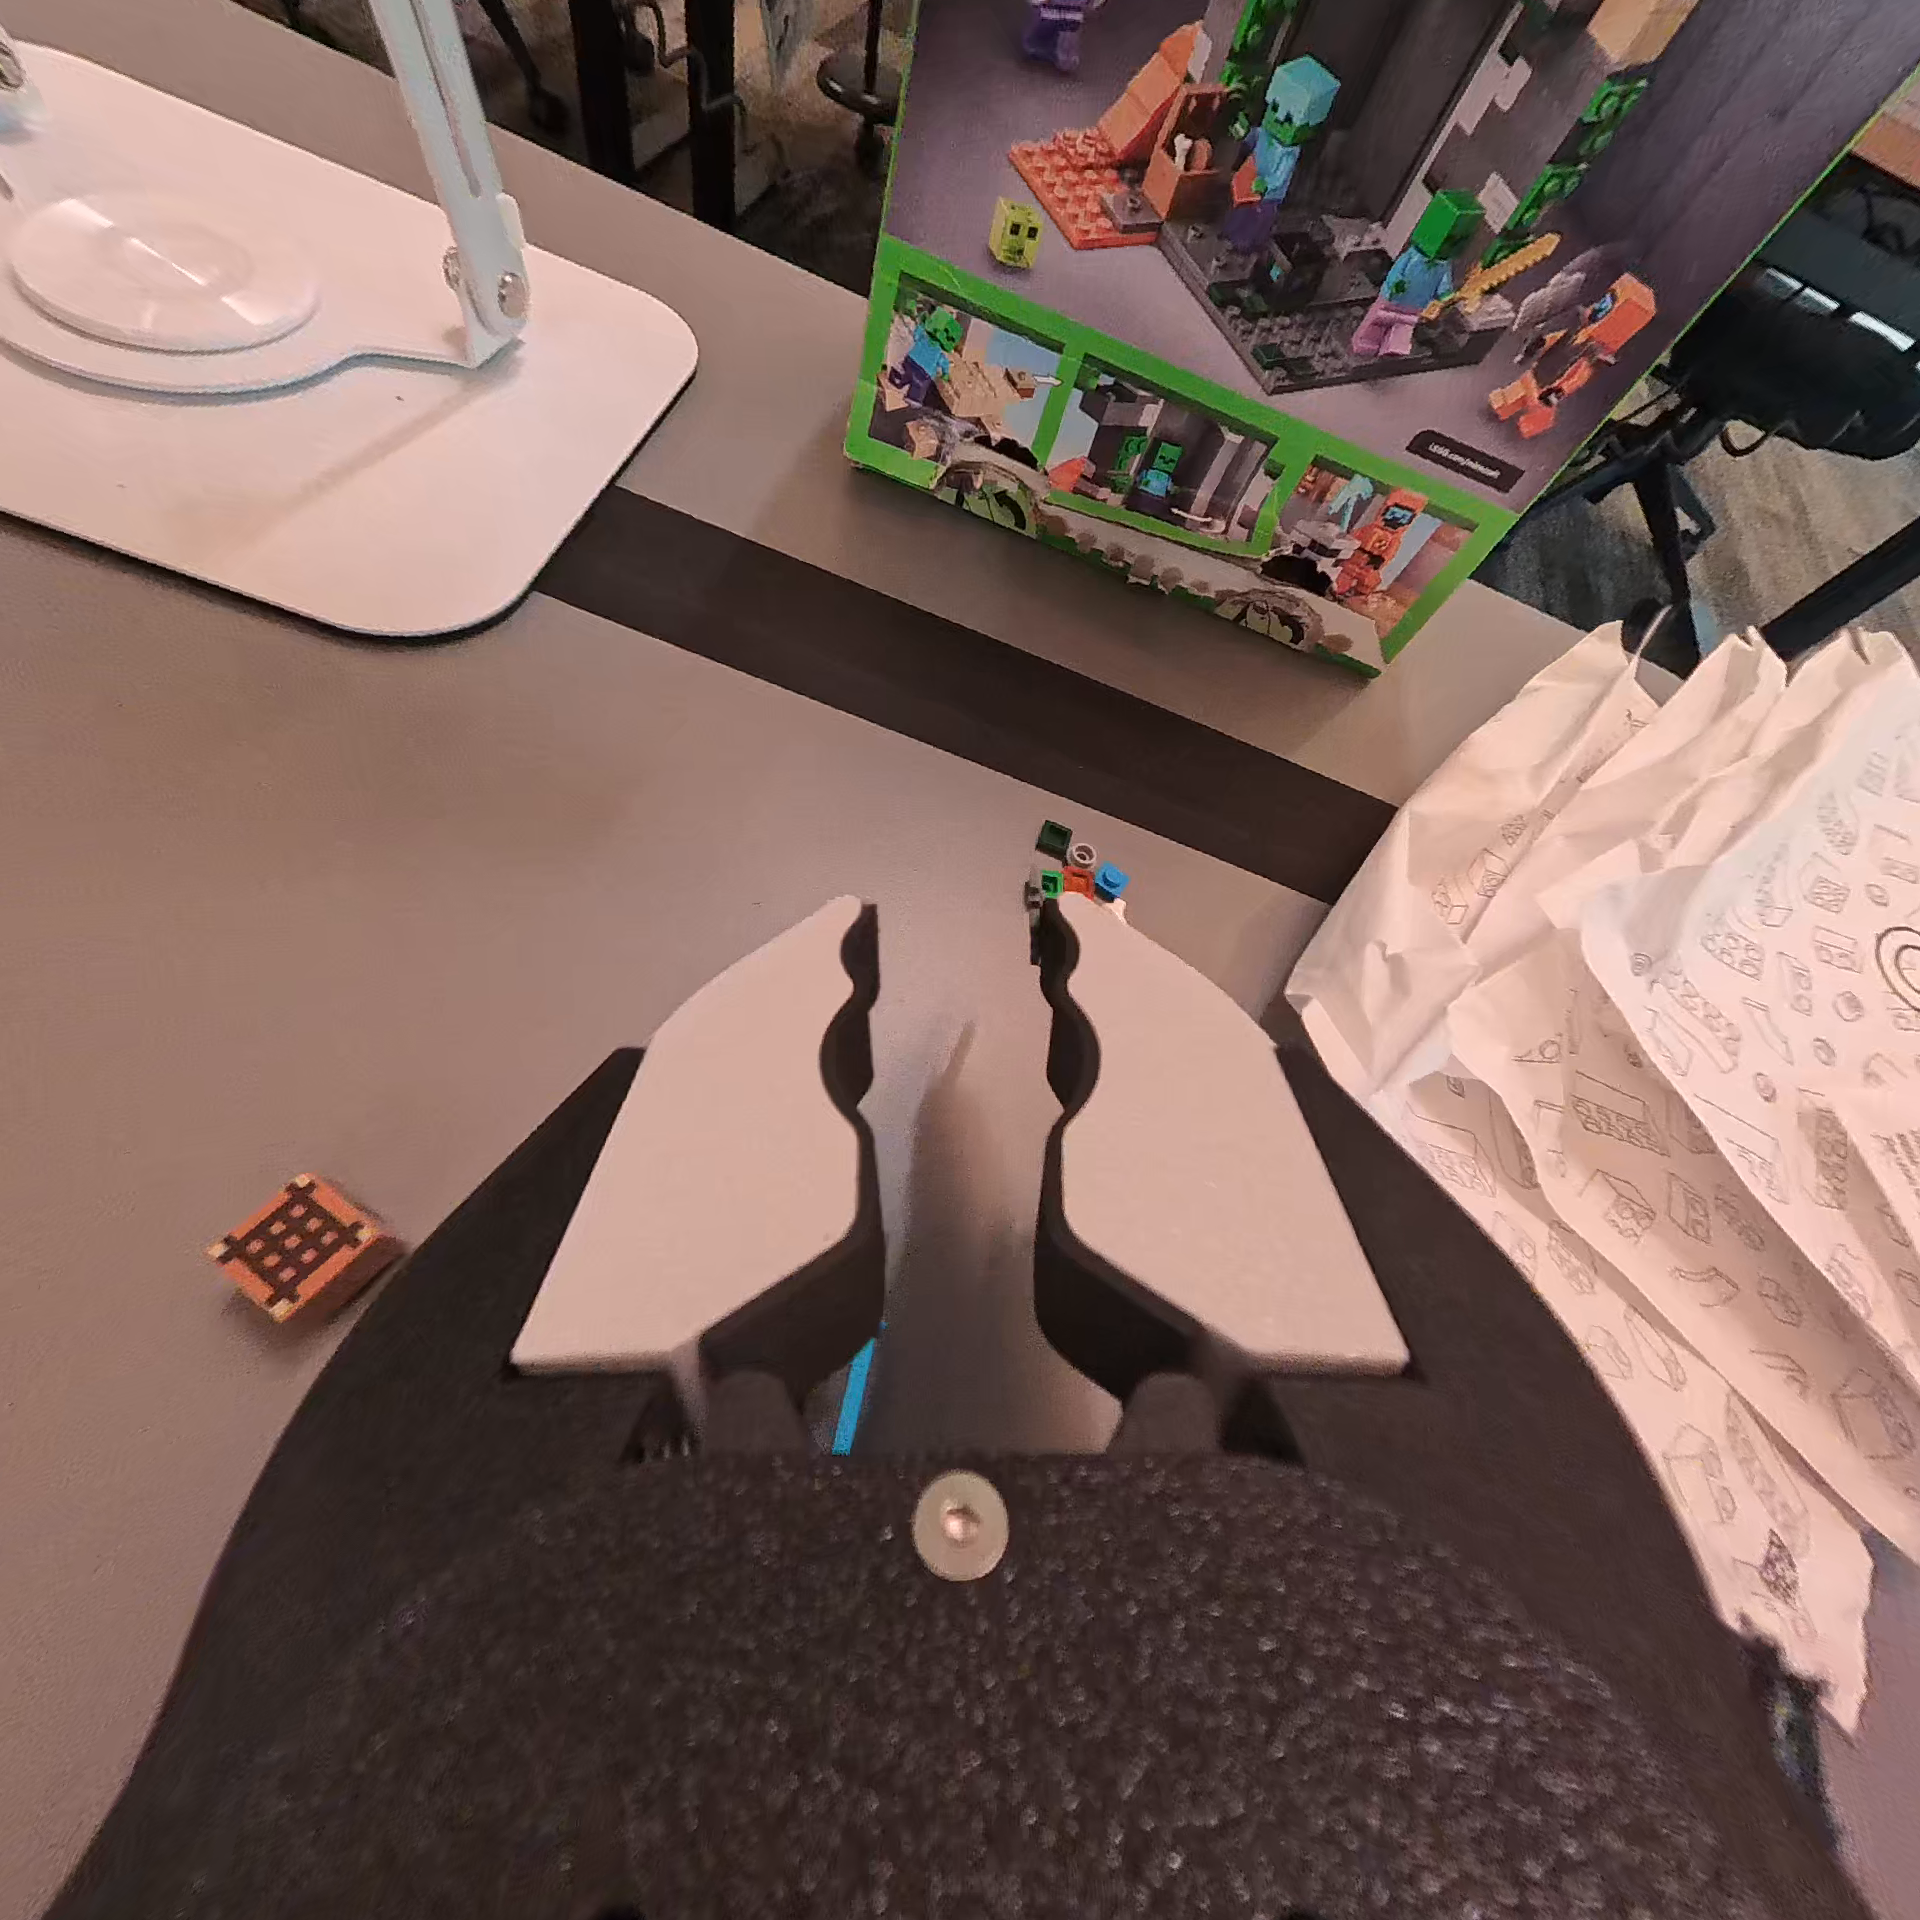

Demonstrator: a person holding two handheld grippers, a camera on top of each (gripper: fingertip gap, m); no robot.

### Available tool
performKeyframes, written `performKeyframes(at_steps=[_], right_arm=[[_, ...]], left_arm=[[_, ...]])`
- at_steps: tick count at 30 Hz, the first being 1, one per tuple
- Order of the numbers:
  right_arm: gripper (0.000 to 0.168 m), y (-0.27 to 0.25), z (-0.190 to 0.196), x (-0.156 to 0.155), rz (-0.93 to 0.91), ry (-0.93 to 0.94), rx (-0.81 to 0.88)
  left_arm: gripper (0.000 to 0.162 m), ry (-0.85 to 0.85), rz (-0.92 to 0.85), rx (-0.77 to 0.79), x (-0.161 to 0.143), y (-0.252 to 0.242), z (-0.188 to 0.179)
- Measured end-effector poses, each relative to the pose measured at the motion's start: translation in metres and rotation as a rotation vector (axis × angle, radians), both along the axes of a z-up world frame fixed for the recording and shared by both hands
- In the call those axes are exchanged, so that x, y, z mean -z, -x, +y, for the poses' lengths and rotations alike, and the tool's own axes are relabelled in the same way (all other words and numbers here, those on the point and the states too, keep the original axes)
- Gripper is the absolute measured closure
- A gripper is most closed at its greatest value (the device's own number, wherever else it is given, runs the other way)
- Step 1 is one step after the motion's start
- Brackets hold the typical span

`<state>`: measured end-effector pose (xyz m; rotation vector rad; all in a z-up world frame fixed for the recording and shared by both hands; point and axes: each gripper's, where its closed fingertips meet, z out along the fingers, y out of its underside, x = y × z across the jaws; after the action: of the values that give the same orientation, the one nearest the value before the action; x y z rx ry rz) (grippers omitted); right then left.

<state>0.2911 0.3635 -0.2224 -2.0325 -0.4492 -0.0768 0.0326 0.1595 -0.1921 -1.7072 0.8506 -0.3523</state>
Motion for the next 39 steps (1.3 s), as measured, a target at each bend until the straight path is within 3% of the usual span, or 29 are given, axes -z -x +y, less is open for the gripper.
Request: performKeyframes(at_steps=[10,16,21,28,33,39], right_arm=[[0.119,0.021,-0.038,-0.026,0.049,-0.051,-0.111],[0.107,0.022,-0.045,-0.015,0.077,0.007,-0.149],[0.116,0.048,-0.069,-0.030,0.175,-0.003,-0.259],[0.132,0.159,-0.165,-0.065,0.376,-0.002,-0.658],[0.135,0.214,-0.213,-0.063,0.303,-0.010,-0.856],[0.140,0.219,-0.232,-0.048,0.186,-0.069,-1.011]], left_arm=[[0.154,-0.009,0.024,0.006,0.001,-0.003,-0.002],[0.154,-0.022,0.042,0.007,0.002,-0.003,-0.002],[0.154,-0.021,0.039,-0.001,0.002,-0.002,-0.001],[0.154,-0.024,0.052,-0.008,0.003,-0.002,0.000],[0.154,-0.010,0.023,0.032,0.001,-0.006,-0.004],[0.155,0.067,-0.012,0.247,0.004,-0.026,-0.029]])
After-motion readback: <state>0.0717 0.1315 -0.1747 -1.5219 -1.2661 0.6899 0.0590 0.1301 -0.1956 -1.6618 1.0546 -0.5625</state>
